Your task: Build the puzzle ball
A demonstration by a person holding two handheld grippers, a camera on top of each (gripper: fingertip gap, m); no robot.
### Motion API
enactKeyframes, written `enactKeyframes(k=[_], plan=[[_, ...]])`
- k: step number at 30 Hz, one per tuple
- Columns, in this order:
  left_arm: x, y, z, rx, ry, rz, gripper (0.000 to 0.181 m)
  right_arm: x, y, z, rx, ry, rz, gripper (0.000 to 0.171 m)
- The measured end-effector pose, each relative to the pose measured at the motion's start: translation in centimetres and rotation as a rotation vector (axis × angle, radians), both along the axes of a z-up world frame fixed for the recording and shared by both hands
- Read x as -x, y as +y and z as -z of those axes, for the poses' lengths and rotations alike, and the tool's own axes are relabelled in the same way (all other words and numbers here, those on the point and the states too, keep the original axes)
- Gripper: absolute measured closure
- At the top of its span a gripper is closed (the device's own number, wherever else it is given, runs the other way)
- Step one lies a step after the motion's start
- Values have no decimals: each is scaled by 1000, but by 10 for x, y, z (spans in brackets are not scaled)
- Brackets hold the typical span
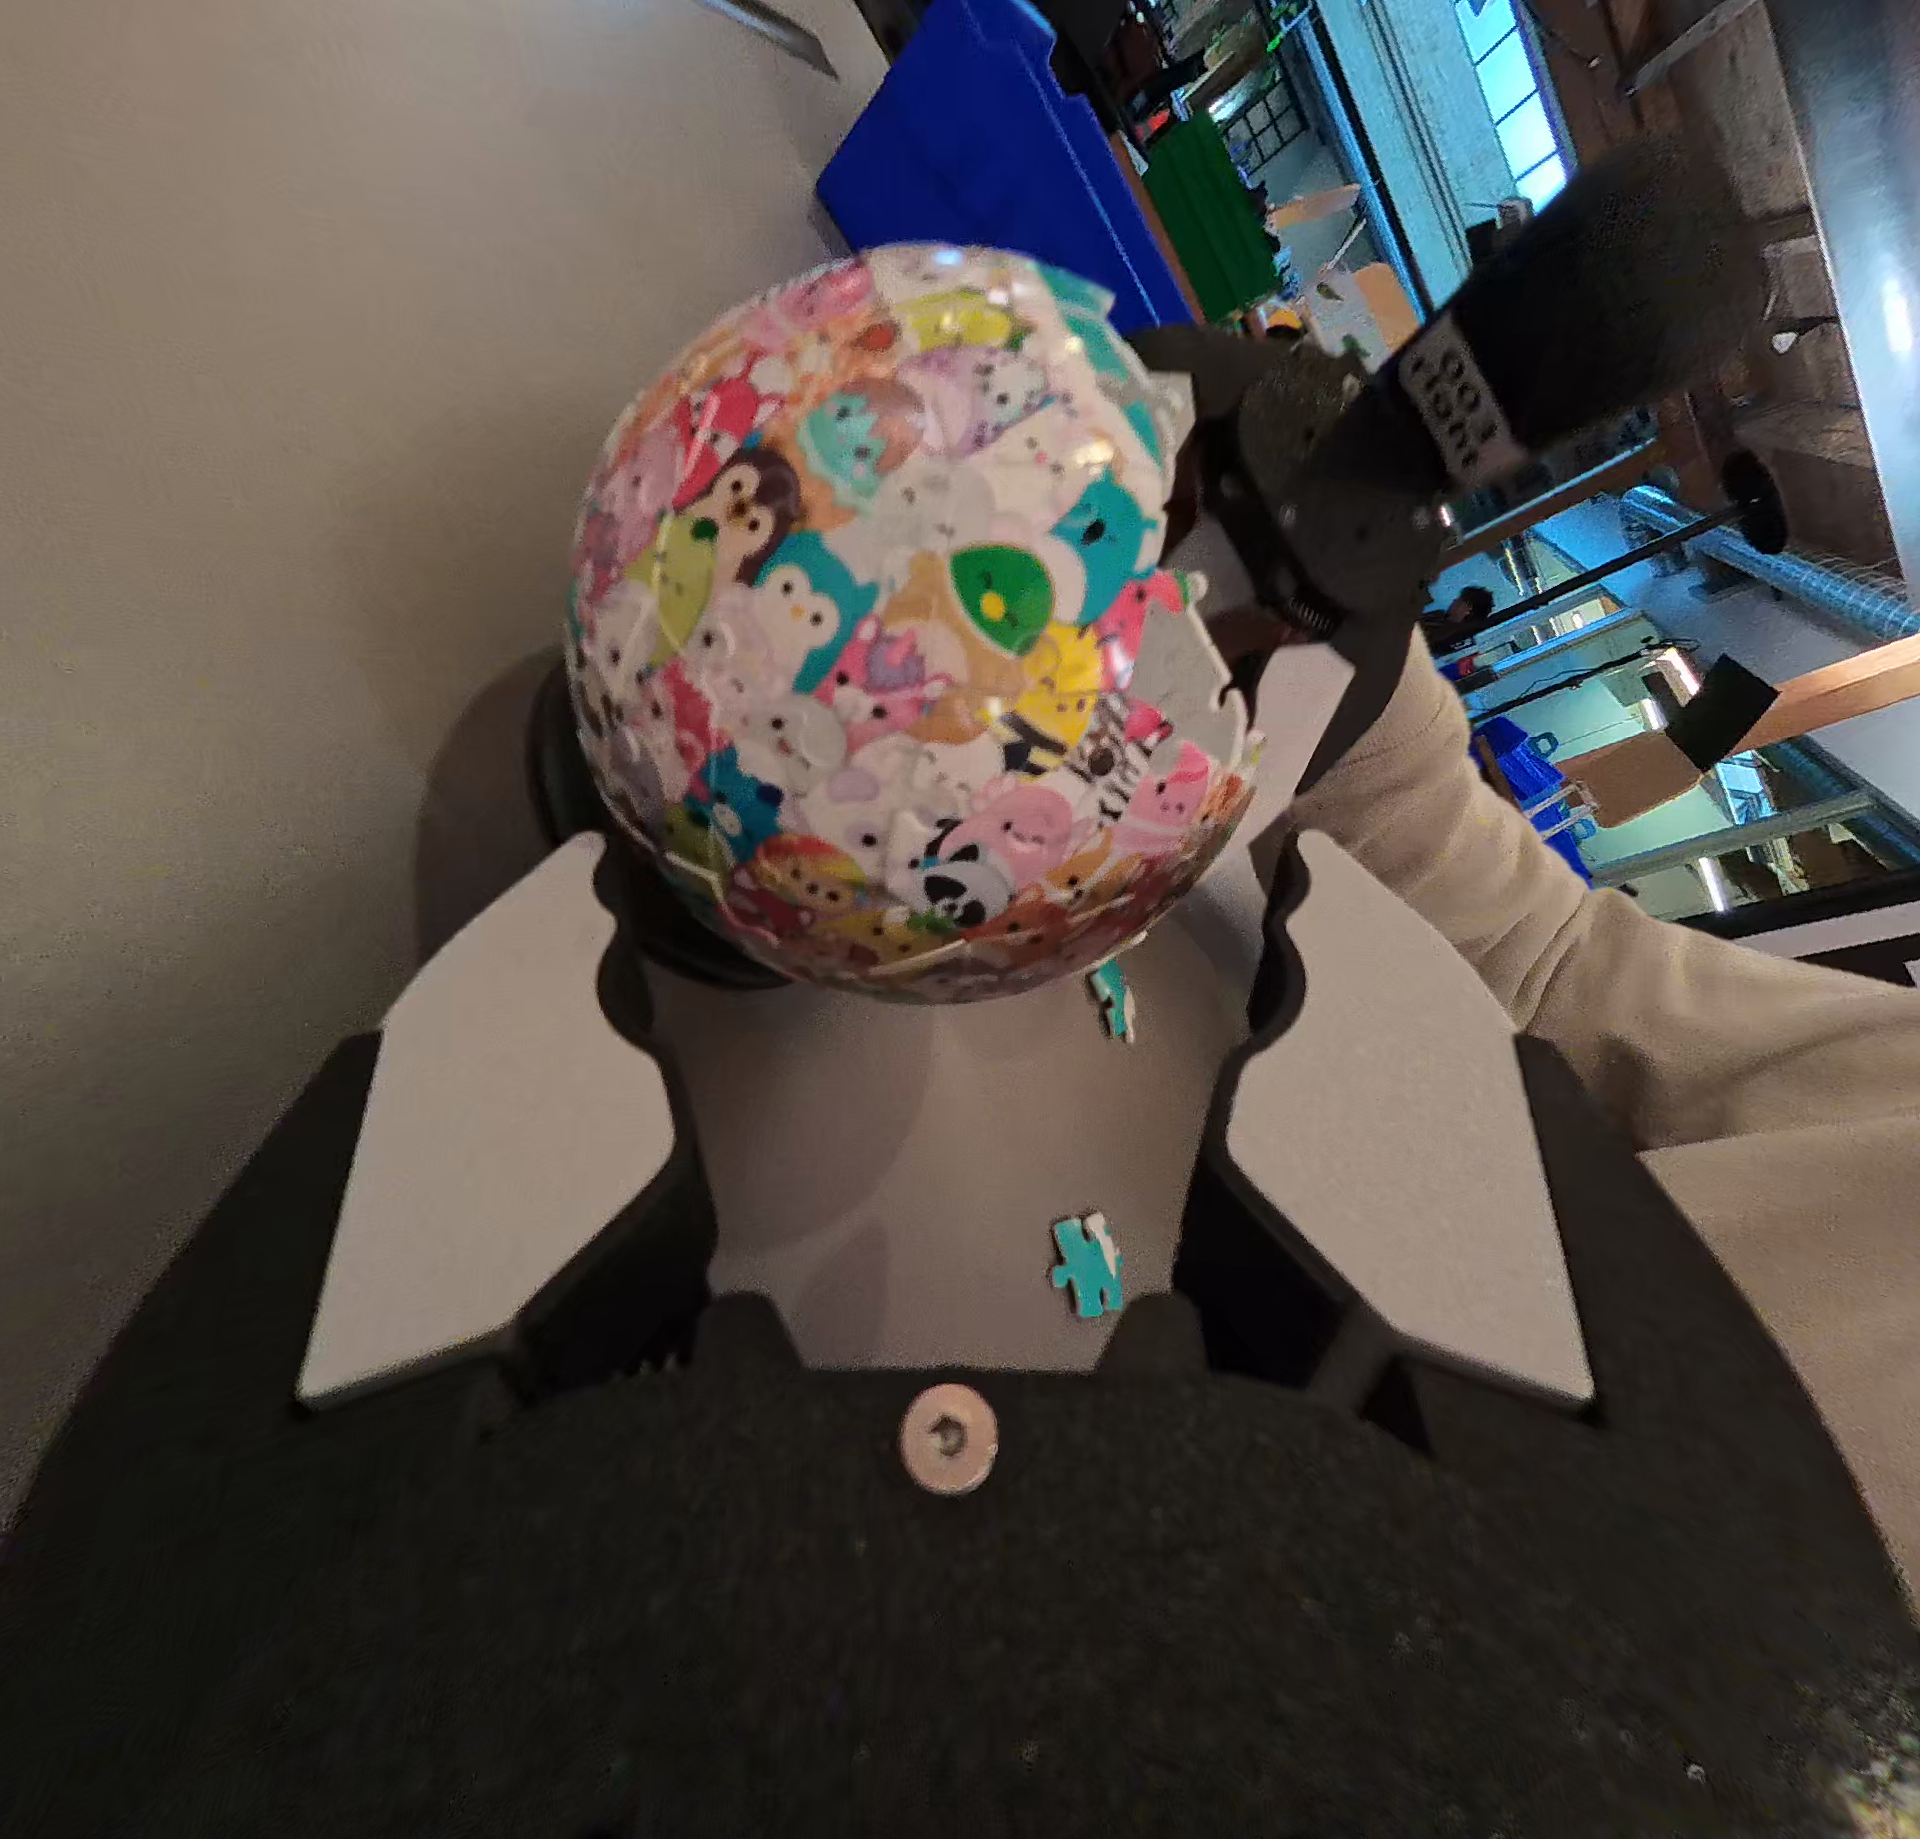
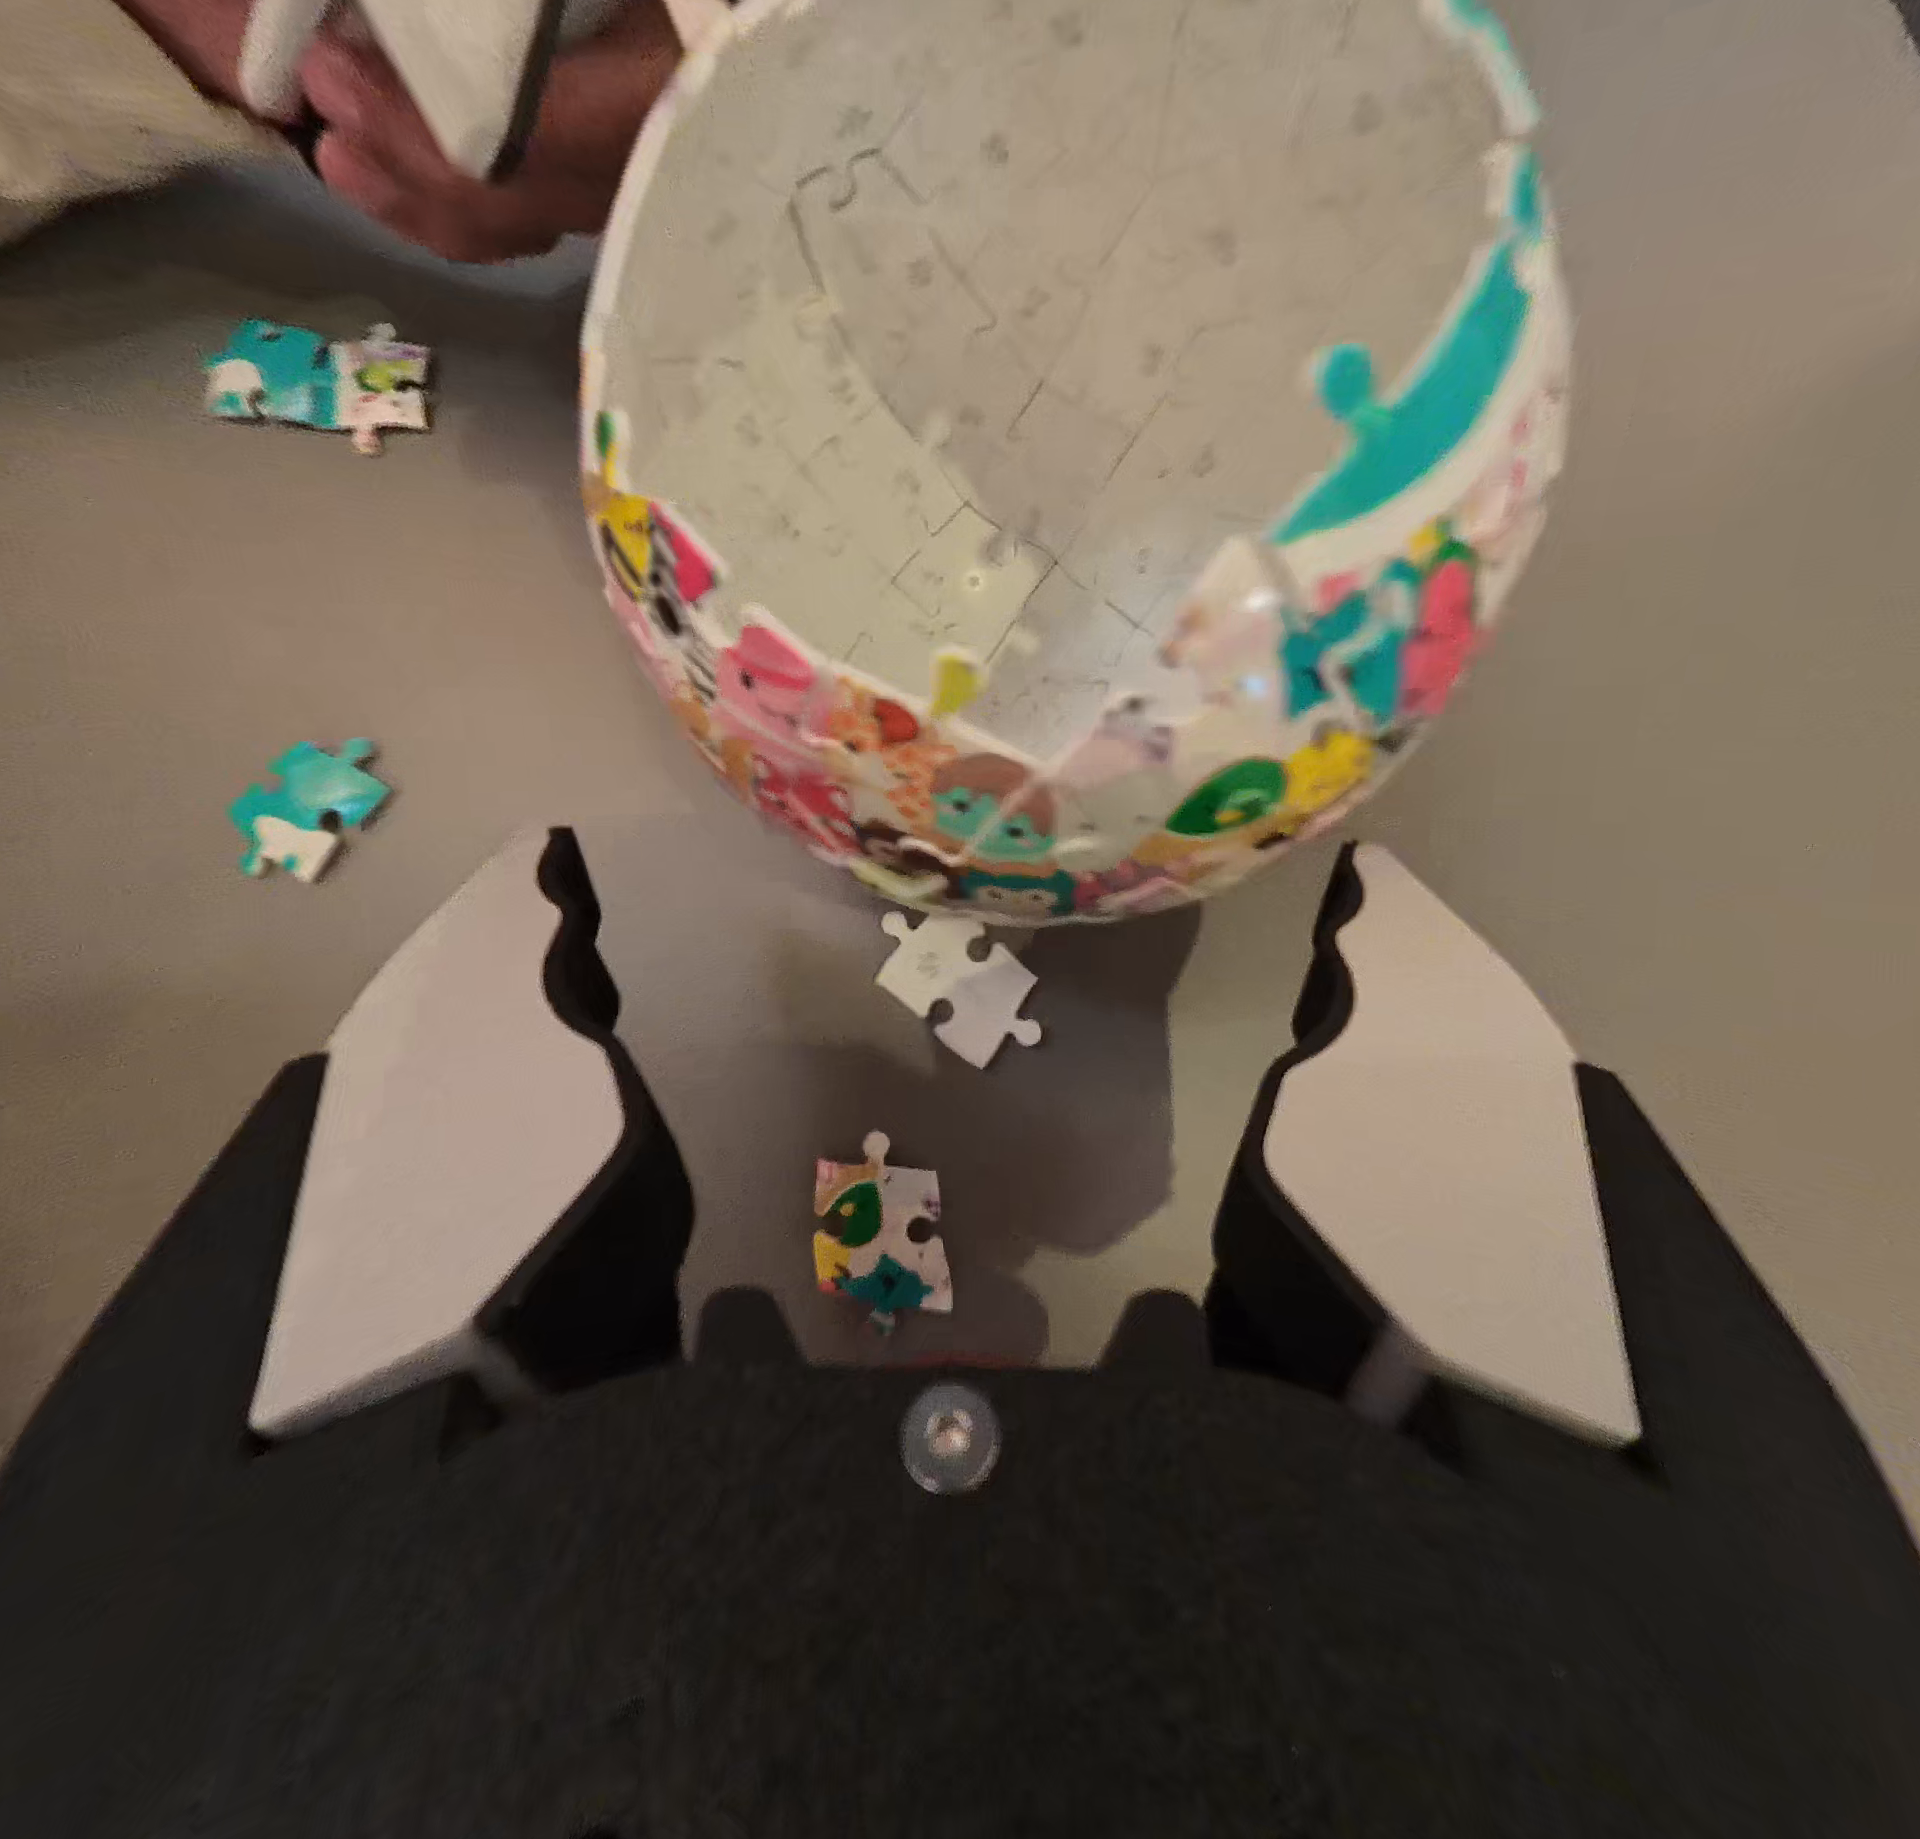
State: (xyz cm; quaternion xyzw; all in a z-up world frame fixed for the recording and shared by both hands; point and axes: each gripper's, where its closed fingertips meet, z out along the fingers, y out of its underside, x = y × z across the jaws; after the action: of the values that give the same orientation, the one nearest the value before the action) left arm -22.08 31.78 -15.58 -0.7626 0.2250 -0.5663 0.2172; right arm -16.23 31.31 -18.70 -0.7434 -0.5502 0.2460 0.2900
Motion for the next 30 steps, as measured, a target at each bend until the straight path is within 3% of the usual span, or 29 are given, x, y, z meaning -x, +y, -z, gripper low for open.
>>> enactKeyframes(k=[8, 26, 30], plan=[[2, -3, 3, 17, 10, 3, 78, 14, 5, -36, 424, 376, 53, 41], [10, 32, -6, -169, 67, -137, 76, 43, 40, -45, 154, 387, 88, 27], [16, 35, -15, -211, 20, -150, 83, 44, 42, -49, 77, 424, 87, 31]])
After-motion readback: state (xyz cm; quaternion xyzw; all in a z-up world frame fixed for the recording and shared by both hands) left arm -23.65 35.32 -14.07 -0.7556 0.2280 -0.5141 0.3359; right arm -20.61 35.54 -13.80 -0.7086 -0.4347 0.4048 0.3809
